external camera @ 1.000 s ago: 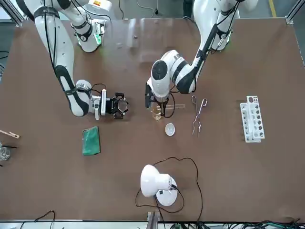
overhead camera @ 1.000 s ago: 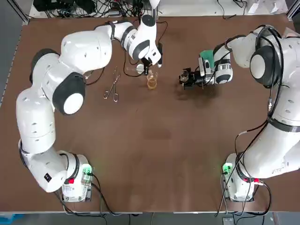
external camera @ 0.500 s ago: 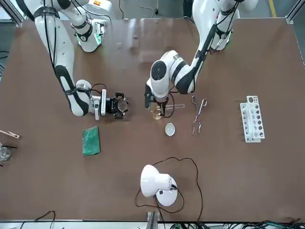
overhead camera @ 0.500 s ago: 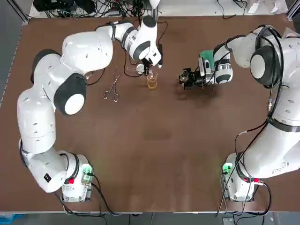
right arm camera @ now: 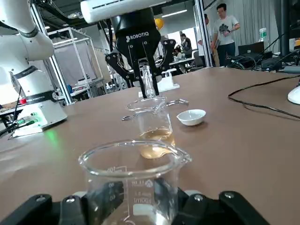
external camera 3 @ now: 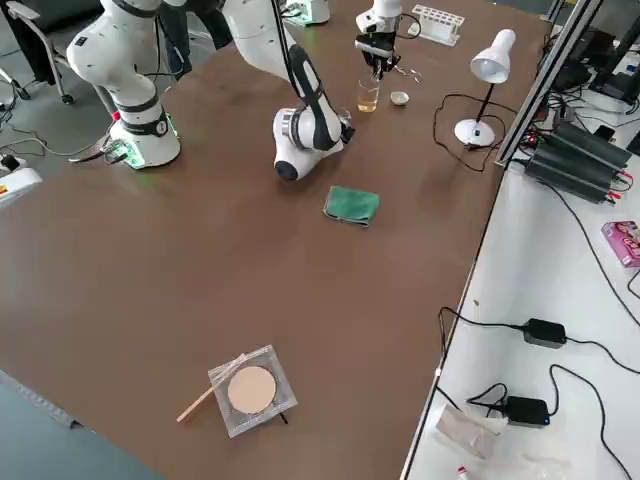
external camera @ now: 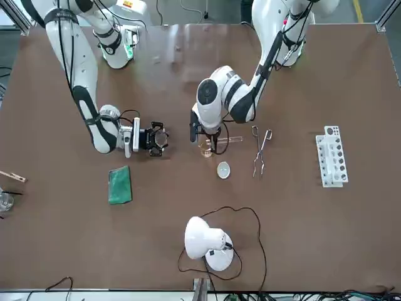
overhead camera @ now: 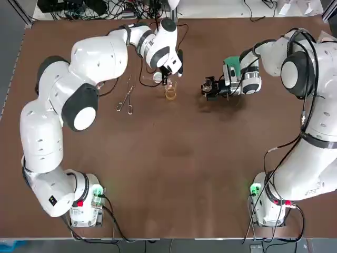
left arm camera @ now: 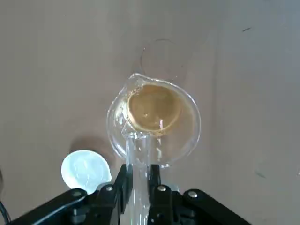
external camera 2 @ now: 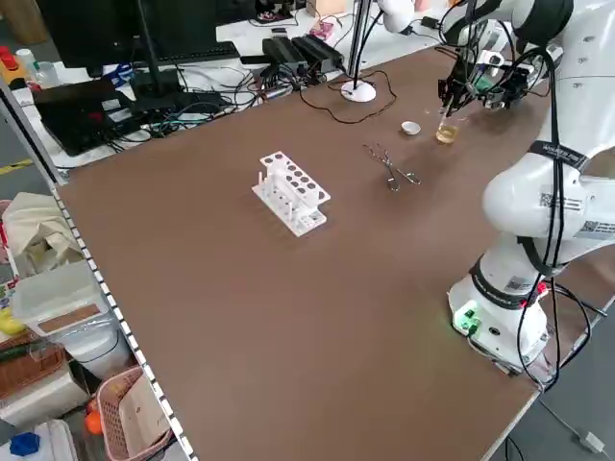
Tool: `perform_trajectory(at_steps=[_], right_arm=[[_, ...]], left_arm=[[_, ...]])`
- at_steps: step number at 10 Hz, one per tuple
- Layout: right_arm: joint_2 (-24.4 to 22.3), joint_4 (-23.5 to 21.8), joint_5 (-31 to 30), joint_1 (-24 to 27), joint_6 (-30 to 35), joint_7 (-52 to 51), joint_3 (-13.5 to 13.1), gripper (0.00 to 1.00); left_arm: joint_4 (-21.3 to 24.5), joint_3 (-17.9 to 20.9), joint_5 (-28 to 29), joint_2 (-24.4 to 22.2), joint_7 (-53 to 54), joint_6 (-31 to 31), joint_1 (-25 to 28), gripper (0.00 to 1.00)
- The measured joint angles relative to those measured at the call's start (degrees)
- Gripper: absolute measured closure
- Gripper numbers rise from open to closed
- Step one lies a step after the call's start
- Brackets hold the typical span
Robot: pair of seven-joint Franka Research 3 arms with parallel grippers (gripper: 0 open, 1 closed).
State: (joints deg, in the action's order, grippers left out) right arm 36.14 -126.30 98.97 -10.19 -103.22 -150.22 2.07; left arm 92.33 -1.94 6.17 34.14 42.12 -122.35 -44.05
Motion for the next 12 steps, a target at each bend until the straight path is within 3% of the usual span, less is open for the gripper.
perform_trajectory(at_steps=[12], right_arm=[[0.0, 0.0, 0.0, 0.0, 0.0, 0.0, 0.0, 0.62]], left_arm=[[-1.6, 1.2, 0.0, 0.1, -0.1, 3.5, 0.0, 0.78]])
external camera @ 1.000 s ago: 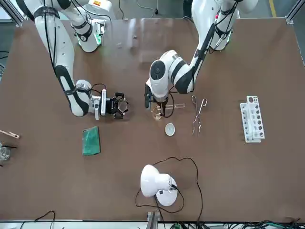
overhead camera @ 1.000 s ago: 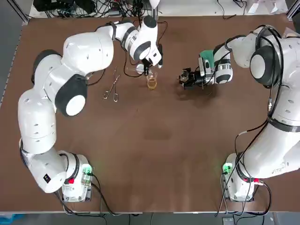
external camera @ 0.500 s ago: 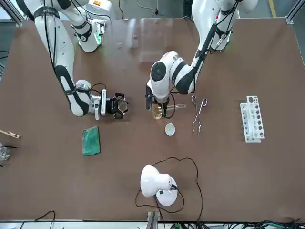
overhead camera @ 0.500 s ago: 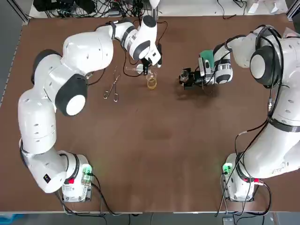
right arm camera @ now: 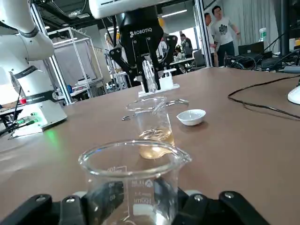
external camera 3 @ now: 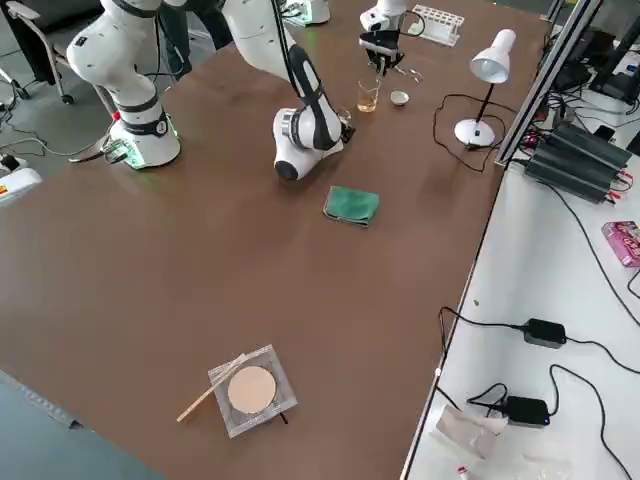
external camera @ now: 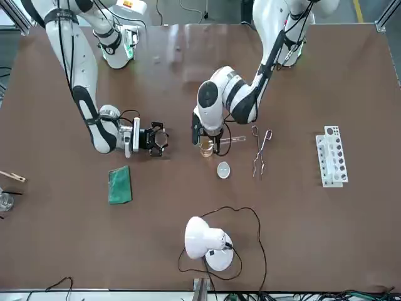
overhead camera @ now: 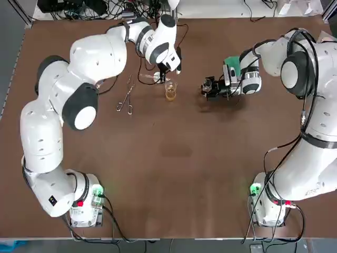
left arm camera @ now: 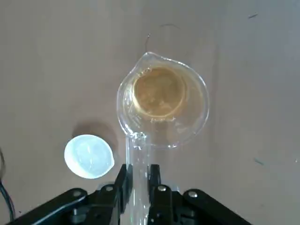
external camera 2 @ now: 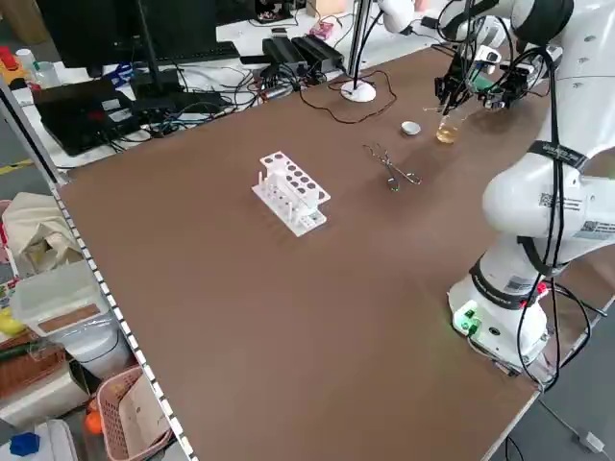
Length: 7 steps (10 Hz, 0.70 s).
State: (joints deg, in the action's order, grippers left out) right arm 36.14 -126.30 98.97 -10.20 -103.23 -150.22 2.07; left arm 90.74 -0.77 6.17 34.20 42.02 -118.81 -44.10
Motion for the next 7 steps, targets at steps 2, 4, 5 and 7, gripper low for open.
perform_trajectory(at_steps=[2, 4, 5, 7], right_arm=[[0.0, 0.0, 0.0, 0.0, 0.0, 0.0, 0.0, 0.62], [0.0, 0.0, 0.0, 0.0, 0.0, 0.0, 0.0, 0.62], [0.0, 0.0, 0.0, 0.0, 0.0, 0.0, 0.0, 0.62], [0.0, 0.0, 0.0, 0.0, 0.0, 0.0, 0.0, 0.62]], left_arm=[[0.0, 0.0, 0.0, 0.4, -0.1, 0.1, -0.1, 0.78], [0.0, 0.1, 0.0, 1.0, -0.9, 0.1, -0.8, 0.78], [0.0, 0.1, 0.0, 1.0, -1.0, 0.1, -1.0, 0.78], [-0.1, 0.1, 0.0, 1.0, -1.1, 0.1, -1.0, 0.78]])
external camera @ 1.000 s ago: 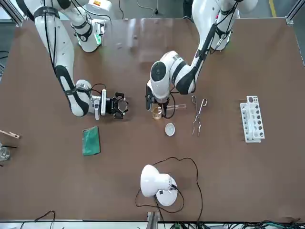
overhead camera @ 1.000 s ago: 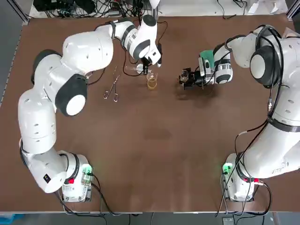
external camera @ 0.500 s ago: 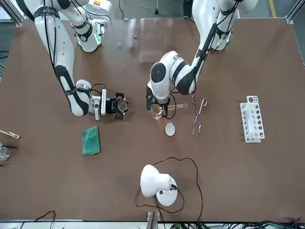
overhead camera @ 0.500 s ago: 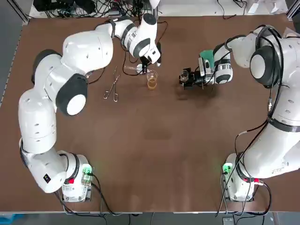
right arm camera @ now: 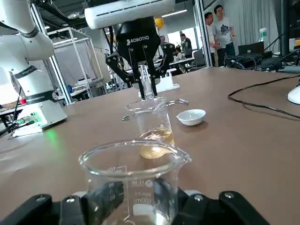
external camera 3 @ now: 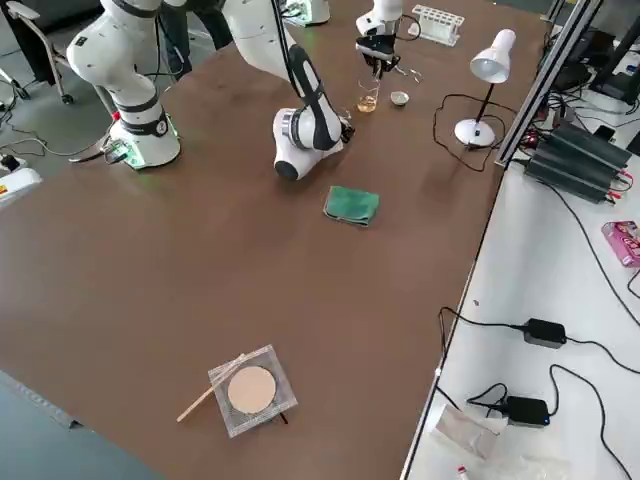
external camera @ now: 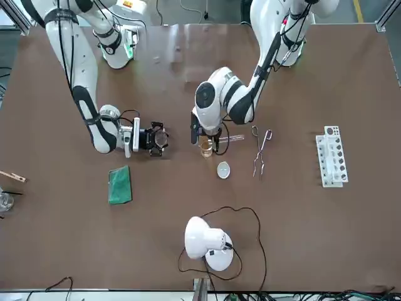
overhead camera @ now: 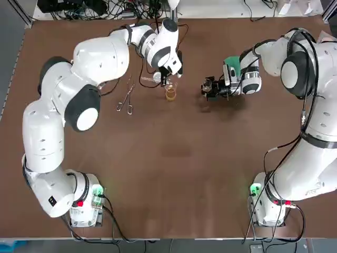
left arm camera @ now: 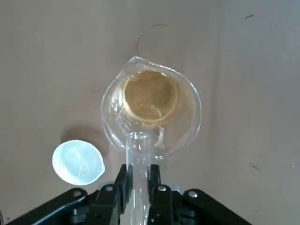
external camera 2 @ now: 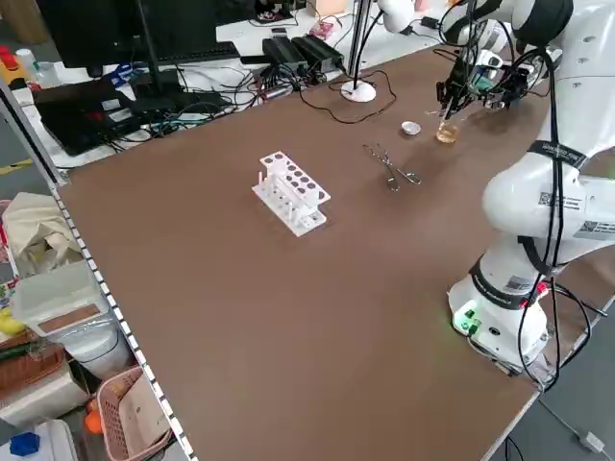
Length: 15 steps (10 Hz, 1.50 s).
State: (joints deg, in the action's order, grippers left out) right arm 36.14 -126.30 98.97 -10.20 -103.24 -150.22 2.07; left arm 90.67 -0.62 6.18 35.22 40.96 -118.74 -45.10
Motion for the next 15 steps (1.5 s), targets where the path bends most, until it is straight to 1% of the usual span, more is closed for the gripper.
perform_trajectory(at_steps=[3, 6, 7, 9, 11, 13, 15], right_arm=[[0.0, 0.0, 0.0, 0.0, 0.0, 0.0, 0.0, 0.62], [0.0, 0.0, 0.0, 0.0, -0.3, 0.0, 0.0, 0.62], [0.0, 0.0, 0.0, 0.0, -0.3, 0.0, 0.0, 0.62], [0.0, 0.0, 0.0, 0.0, -0.3, 0.0, 0.0, 0.62], [0.0, 0.0, 0.0, -0.1, -0.3, 0.3, 0.0, 0.62], [-0.3, 0.1, 0.0, -0.8, -1.2, 2.1, 0.1, 0.62], [-3.0, 0.3, 0.1, -3.1, -1.8, 6.7, 0.2, 0.62]], left_arm=[[-0.8, 0.9, 0.5, -0.1, 0.0, 0.3, 0.0, 0.78], [-2.9, 1.3, 0.7, -0.9, 0.0, 3.4, 0.5, 0.78], [-3.4, 1.3, -0.5, -1.2, 0.0, 4.4, 0.7, 0.78], [-3.7, 1.4, -4.3, -2.4, 0.0, 6.4, 2.1, 0.78], [-4.3, 1.4, -9.8, -3.5, 0.7, 6.7, 4.3, 0.78], [-5.4, 1.4, -17.7, -5.1, 3.4, 6.9, 6.9, 0.78], [-5.6, 1.4, -25.4, -7.4, 9.2, 7.0, 9.6, 0.78]])
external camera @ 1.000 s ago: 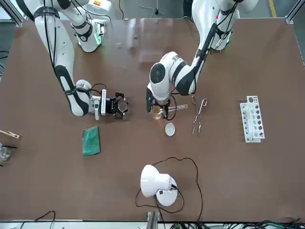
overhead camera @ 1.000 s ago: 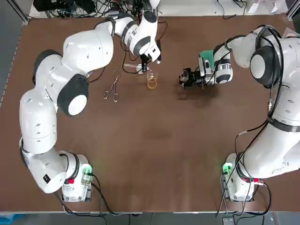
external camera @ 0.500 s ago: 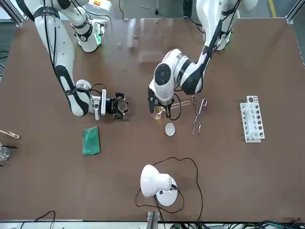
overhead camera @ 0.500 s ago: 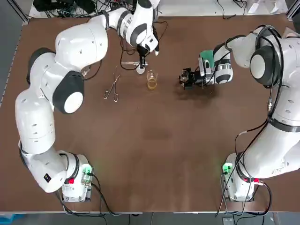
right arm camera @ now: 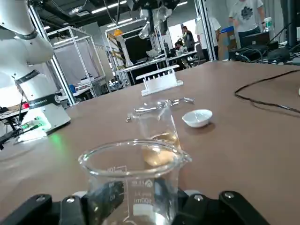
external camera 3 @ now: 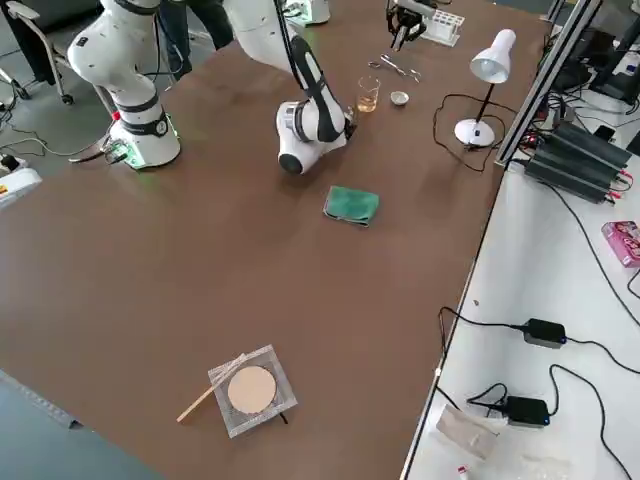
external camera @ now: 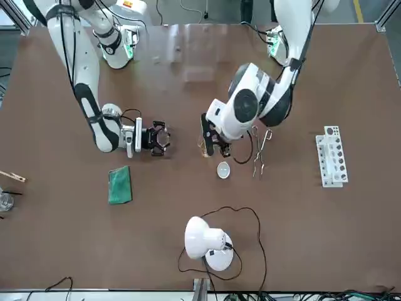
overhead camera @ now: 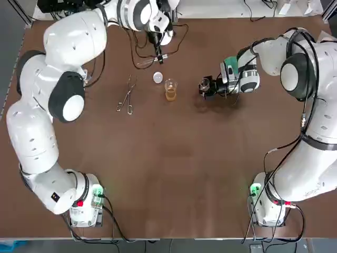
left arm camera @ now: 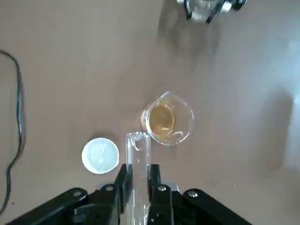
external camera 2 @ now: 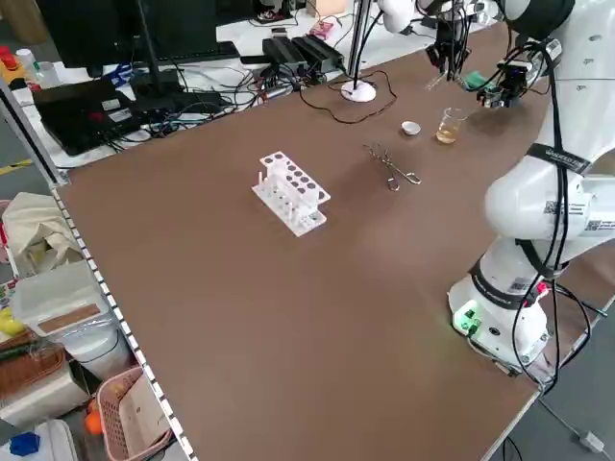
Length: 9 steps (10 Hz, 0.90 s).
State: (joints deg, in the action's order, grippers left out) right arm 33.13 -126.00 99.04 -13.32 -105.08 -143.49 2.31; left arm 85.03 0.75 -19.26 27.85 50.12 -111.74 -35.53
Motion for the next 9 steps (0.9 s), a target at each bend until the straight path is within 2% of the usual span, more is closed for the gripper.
perform_trajectory(at_steps=[2, 5, 7, 9], right_arm=[[-2.8, -0.1, 4.5, -1.8, -0.7, 3.4, 2.2, 0.62], [-3.0, -0.4, 11.8, -2.4, -1.7, 4.6, 6.2, 0.62], [-2.9, -0.6, 16.3, -2.8, -2.9, 5.7, 8.0, 0.62], [-2.9, -0.6, 22.5, -3.5, -5.0, 6.3, 11.0, 0.62]], left_arm=[[-0.2, 0.0, -10.5, -2.4, 11.0, 0.1, 4.1, 0.78], [0.8, 0.1, -20.9, -6.2, 27.7, 1.2, 10.8, 0.78], [5.0, 0.1, -27.1, -8.9, 38.9, 4.4, 16.4, 0.78], [8.7, 0.1, -33.3, -10.8, 47.7, 10.9, 22.4, 0.78]])
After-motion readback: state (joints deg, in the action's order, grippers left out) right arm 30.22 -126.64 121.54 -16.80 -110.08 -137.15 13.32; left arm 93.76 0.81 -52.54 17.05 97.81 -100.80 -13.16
